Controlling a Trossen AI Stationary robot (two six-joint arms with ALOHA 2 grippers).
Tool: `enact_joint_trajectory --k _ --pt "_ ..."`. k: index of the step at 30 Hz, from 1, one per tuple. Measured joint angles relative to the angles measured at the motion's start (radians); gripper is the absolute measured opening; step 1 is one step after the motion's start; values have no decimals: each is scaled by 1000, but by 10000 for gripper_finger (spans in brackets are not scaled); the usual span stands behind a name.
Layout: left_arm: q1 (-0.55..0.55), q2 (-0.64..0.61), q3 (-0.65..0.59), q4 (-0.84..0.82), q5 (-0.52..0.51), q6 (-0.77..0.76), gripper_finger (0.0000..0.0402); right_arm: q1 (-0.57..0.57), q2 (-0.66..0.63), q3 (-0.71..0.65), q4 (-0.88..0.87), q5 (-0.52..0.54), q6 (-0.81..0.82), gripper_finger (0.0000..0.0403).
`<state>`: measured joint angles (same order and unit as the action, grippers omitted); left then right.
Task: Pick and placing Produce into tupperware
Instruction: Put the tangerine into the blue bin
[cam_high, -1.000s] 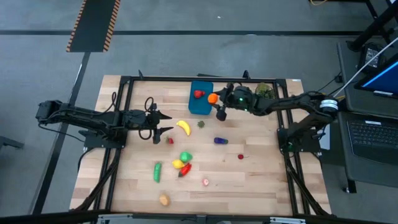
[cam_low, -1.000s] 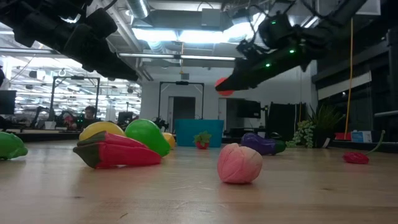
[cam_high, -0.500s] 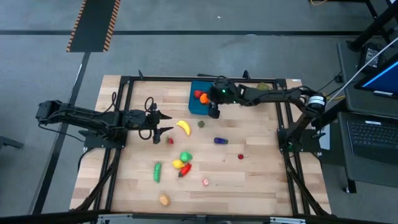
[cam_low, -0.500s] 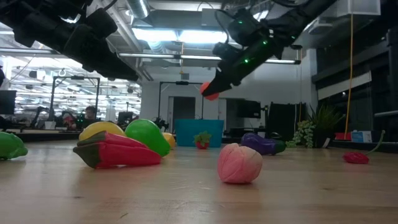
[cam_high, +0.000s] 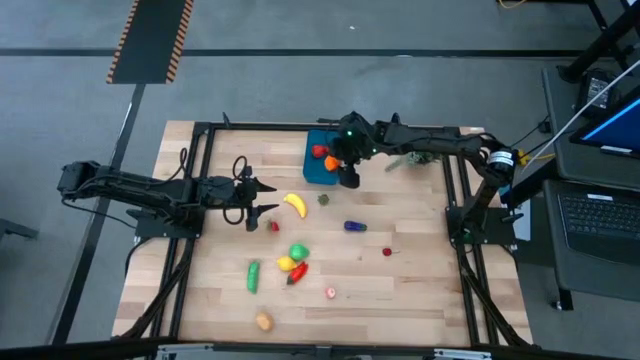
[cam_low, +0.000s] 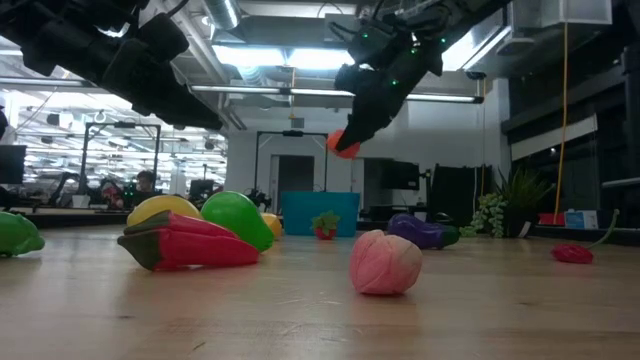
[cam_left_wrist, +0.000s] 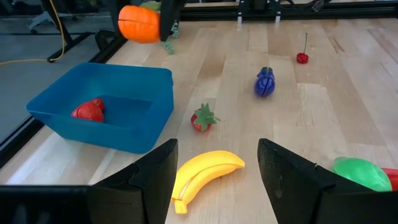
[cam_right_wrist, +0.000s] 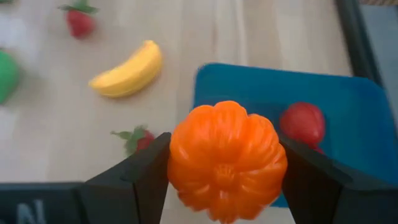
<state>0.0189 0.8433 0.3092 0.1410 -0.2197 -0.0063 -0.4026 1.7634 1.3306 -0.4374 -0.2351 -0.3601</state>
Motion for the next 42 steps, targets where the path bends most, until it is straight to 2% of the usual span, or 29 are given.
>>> enact_joint_trajectory --k 7,15,21,35,42 --pt "0 0 0 0 0 -2 214 -26 0 26 -60 -82 -28 251" --pt "0 0 0 0 0 -2 214 -27 3 26 -63 -84 -40 251" --pt "0 0 0 0 0 -2 214 -54 59 71 -66 -83 -39 251" --pt "0 0 0 0 1 -1 214 -138 326 390 -287 -81 -39 251" --pt "0 0 0 -2 1 1 214 -163 425 509 -372 -85 -41 251"
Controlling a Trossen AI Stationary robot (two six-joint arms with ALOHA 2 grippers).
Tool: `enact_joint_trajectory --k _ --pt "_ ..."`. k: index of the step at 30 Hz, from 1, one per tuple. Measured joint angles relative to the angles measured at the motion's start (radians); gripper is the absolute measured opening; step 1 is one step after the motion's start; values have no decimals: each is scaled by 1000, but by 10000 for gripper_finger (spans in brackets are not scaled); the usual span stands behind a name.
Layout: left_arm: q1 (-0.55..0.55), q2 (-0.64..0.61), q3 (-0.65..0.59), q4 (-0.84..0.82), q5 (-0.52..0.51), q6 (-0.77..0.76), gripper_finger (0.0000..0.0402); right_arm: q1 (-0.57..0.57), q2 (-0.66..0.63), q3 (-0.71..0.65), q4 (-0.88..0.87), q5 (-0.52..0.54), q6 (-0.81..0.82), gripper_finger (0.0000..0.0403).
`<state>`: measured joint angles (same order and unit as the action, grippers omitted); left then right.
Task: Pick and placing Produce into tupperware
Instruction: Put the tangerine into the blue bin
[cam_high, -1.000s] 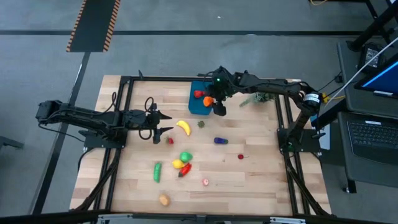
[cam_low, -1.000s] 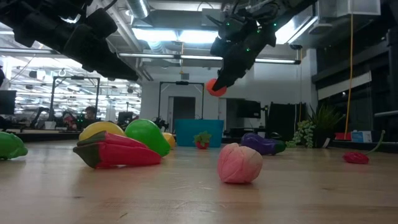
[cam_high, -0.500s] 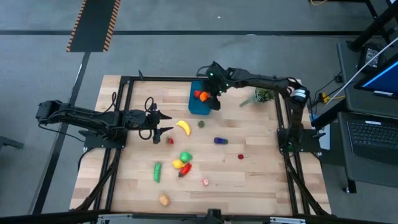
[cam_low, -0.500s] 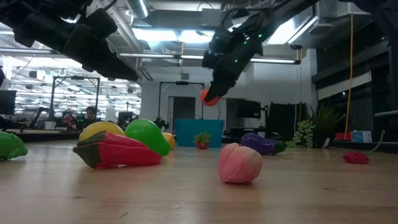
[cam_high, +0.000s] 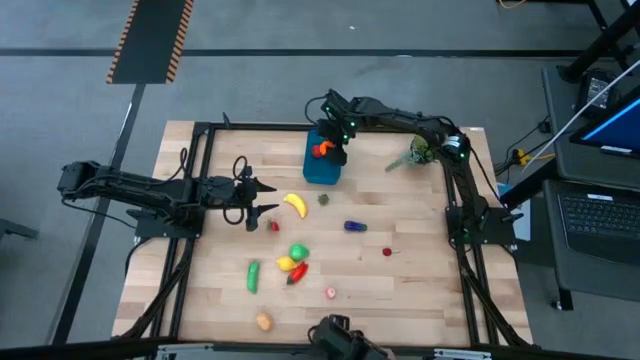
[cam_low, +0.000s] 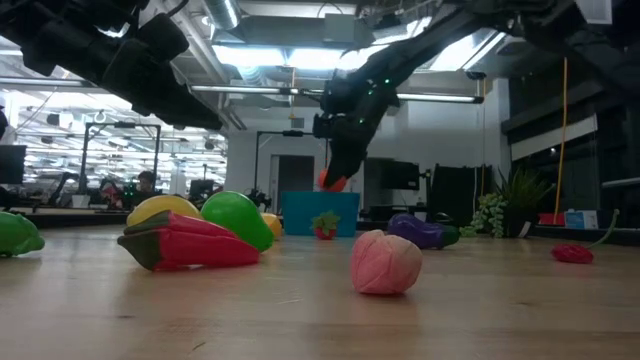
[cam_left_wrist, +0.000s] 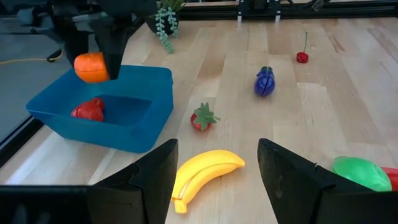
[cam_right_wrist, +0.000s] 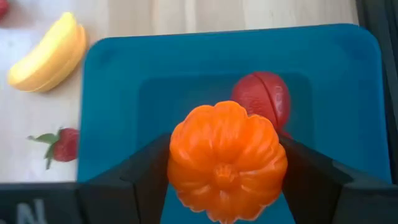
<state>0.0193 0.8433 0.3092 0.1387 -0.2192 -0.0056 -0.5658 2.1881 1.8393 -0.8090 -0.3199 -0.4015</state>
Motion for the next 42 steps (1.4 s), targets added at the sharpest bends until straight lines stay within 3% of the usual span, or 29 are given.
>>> enact_joint_trajectory --k 8,29,42 --pt "0 0 0 0 0 35 214 -7 55 32 -38 -23 -3 251" --pt "0 0 0 -5 0 34 214 -13 59 32 -57 -23 22 251" --pt "0 0 0 -27 0 31 214 -15 66 -28 -32 -4 27 251"
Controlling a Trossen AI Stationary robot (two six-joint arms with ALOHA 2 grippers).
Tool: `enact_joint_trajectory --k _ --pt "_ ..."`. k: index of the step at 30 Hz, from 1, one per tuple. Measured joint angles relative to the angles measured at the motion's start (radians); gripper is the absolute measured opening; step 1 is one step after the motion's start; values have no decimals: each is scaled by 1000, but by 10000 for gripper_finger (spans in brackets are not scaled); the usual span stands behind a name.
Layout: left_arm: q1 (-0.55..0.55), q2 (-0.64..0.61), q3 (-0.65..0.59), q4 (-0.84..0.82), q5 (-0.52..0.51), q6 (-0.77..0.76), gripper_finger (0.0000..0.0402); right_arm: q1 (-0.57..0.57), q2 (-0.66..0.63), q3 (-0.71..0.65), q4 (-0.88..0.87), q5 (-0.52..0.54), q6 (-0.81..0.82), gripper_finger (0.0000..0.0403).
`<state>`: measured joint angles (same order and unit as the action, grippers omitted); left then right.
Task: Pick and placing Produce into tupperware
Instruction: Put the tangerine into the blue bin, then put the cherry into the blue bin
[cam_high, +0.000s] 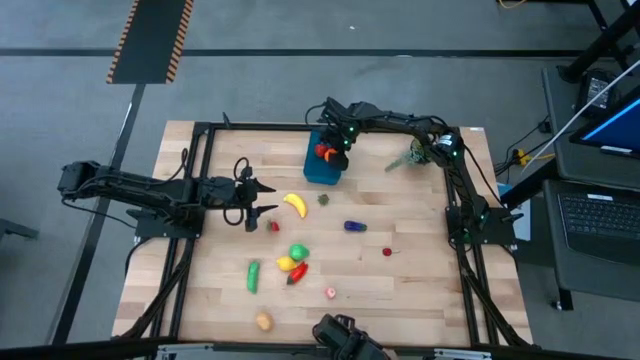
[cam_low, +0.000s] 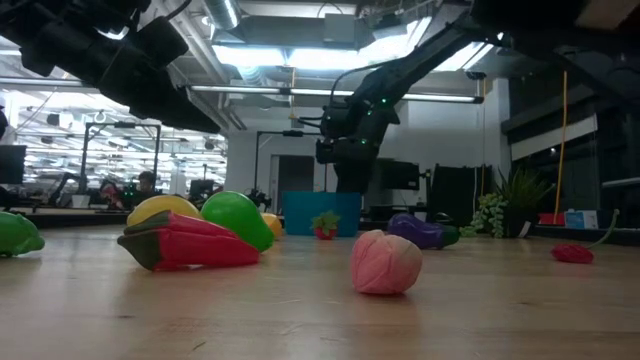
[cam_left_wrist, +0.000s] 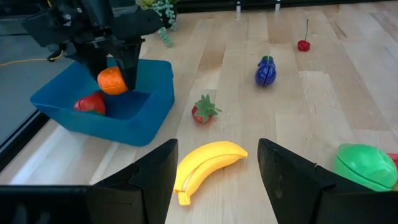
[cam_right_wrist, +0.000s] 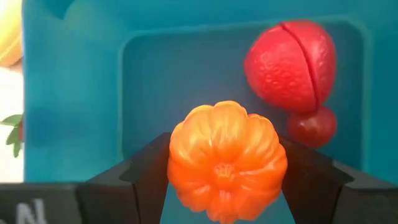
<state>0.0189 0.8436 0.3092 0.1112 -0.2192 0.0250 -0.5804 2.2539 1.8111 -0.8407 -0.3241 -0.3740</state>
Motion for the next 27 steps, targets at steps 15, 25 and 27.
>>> enact_joint_trajectory --k 15,25,27 --pt "0 0 0 0 0 -17 214 -2 0 0 8 0 -2 281" --pt "0 0 0 0 0 -16 214 -1 0 10 -2 -2 2 272" --pt "0 0 0 0 0 -16 214 -1 -1 26 -8 -2 2 265"
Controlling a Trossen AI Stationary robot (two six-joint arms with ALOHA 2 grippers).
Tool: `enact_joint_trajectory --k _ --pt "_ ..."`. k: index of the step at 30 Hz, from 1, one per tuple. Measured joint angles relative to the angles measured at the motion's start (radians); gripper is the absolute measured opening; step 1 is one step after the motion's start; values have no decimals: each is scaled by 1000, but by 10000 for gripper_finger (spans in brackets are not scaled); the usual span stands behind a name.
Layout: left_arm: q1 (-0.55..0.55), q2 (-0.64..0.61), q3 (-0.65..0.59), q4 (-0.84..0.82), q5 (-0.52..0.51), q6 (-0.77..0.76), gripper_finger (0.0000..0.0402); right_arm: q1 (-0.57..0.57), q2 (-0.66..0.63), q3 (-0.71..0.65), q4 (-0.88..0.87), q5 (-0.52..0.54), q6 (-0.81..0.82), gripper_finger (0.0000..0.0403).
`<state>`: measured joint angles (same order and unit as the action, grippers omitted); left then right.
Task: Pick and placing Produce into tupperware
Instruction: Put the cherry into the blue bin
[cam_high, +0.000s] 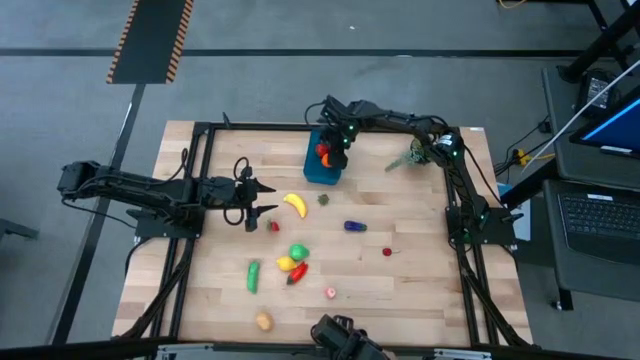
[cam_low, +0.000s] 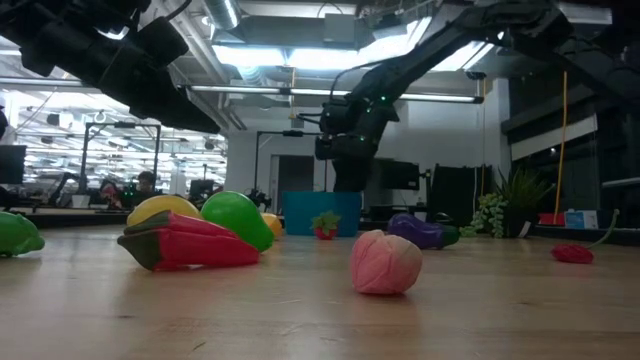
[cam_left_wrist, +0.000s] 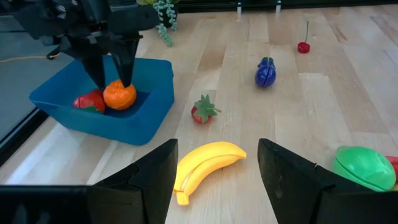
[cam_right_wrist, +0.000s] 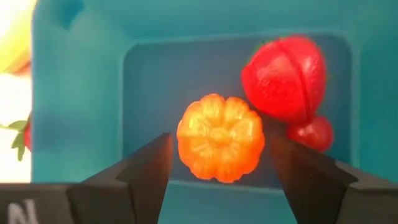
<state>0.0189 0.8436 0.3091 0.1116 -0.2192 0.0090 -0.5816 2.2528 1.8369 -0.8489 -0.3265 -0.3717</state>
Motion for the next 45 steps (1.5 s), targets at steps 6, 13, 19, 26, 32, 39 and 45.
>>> enact_joint_trajectory --k 6,13,19,26,32,39,45 --pt "0 0 0 0 0 0 214 -1 -4 50 -55 0 26 260" --pt "0 0 0 0 0 0 214 -5 -58 56 -69 -16 21 259" --pt "0 0 0 0 0 0 214 -1 -143 56 -64 -20 18 260" --pt "0 0 0 1 0 0 214 27 -227 48 -50 -27 24 260" --pt "0 0 0 1 0 0 214 56 -371 -128 86 -27 43 260" --pt "0 0 0 2 0 0 214 64 -682 -506 332 -23 107 260" --pt "0 0 0 16 0 -14 214 93 -949 -766 455 -16 159 260"
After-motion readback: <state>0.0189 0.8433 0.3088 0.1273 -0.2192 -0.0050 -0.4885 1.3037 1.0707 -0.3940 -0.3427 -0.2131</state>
